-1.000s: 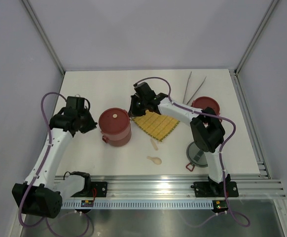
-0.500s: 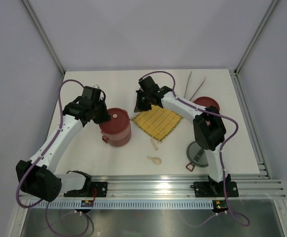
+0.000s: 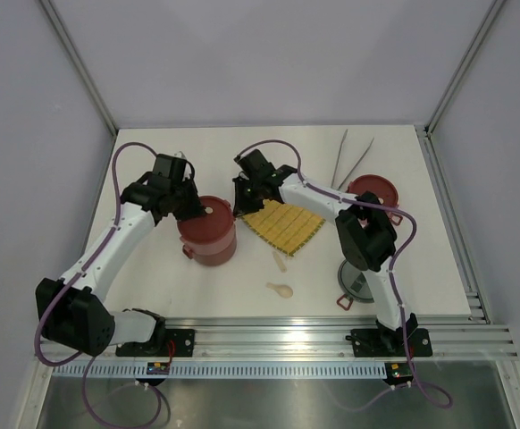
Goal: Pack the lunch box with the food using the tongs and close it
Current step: Close the fastener on the packing box.
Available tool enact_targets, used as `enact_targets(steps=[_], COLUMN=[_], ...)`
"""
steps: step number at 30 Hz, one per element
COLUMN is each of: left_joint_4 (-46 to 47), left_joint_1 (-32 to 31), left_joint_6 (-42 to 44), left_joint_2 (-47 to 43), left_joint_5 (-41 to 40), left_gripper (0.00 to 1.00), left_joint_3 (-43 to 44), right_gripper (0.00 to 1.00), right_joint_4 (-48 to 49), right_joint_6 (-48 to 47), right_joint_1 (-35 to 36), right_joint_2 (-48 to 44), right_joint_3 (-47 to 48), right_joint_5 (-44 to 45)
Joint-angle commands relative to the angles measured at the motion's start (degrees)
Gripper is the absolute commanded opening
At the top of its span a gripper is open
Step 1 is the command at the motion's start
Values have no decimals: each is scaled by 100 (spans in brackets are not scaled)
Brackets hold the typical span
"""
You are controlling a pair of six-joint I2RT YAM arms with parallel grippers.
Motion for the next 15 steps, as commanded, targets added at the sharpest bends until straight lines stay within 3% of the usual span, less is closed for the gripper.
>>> enact_targets(steps=[1, 3, 8, 15], left_joint_4=[-194, -115, -36, -18], left_joint_1=[-11, -19, -11, -11], left_joint_6=[174, 174, 191, 226], left_joint_2=[379, 440, 537, 616], left_joint_5=[66, 101, 154, 154], left_gripper=[0, 0, 0, 0], left_joint_3=[-221, -317, -406, -397], right_gripper=[6, 6, 4, 4], right_joint_4=[1162, 1437, 1008, 699], right_joint_6=[128, 347, 551, 331], right_joint_1=[22, -136, -681, -516], right_joint_2=[-912, -1046, -1055, -950], right_joint_3=[-662, -1033, -1323, -1034], right_joint_5=[-722, -696, -284, -186])
